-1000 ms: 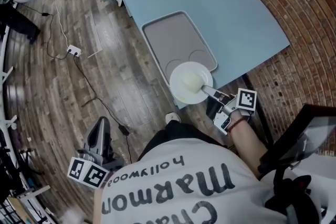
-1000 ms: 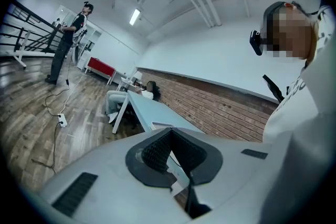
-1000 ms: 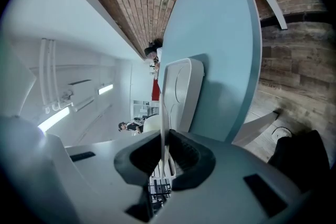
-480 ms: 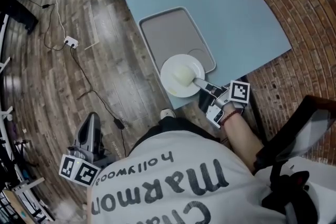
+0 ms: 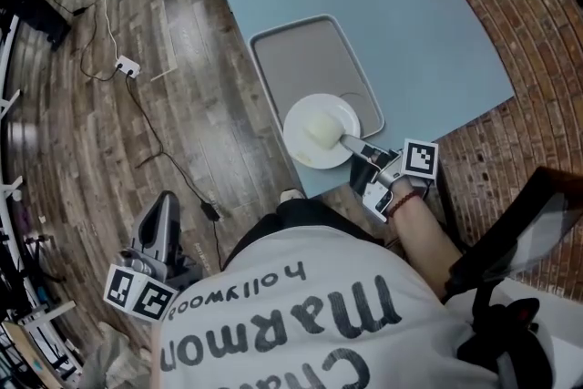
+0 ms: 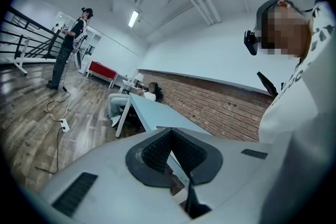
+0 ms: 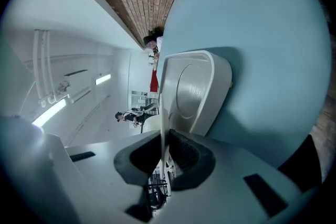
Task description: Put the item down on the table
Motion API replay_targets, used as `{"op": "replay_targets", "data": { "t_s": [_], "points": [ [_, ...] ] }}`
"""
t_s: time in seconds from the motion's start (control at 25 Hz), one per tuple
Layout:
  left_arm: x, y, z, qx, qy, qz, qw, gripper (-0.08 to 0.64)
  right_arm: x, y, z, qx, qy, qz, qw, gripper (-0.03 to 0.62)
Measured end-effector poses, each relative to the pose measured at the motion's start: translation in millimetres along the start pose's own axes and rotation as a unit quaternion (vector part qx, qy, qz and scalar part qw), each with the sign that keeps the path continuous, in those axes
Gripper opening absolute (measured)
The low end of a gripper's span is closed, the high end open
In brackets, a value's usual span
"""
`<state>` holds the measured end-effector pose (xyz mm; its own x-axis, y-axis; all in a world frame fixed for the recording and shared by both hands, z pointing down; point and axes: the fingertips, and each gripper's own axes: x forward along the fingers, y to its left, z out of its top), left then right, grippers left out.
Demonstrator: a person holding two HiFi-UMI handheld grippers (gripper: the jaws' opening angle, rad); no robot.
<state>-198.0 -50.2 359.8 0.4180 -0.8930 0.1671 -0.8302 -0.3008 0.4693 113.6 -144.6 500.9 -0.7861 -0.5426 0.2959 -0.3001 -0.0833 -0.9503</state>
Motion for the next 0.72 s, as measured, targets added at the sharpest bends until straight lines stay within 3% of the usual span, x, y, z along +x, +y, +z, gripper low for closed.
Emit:
{"op": "replay_targets", "data": {
  "t_s": [0.28,0.72],
  "points": [
    [5,13,-1,-0.009,0.003,0.018,0.9998,0.006,6,1,7,-0.010,0.003,-0.013,1.000,0.029],
    [4,21,-3,-0.023,-0.008,0.024,0.9994,0.006,6,-4,10,-0.041,0.015,-0.076,0.996,0.029]
  ]
}}
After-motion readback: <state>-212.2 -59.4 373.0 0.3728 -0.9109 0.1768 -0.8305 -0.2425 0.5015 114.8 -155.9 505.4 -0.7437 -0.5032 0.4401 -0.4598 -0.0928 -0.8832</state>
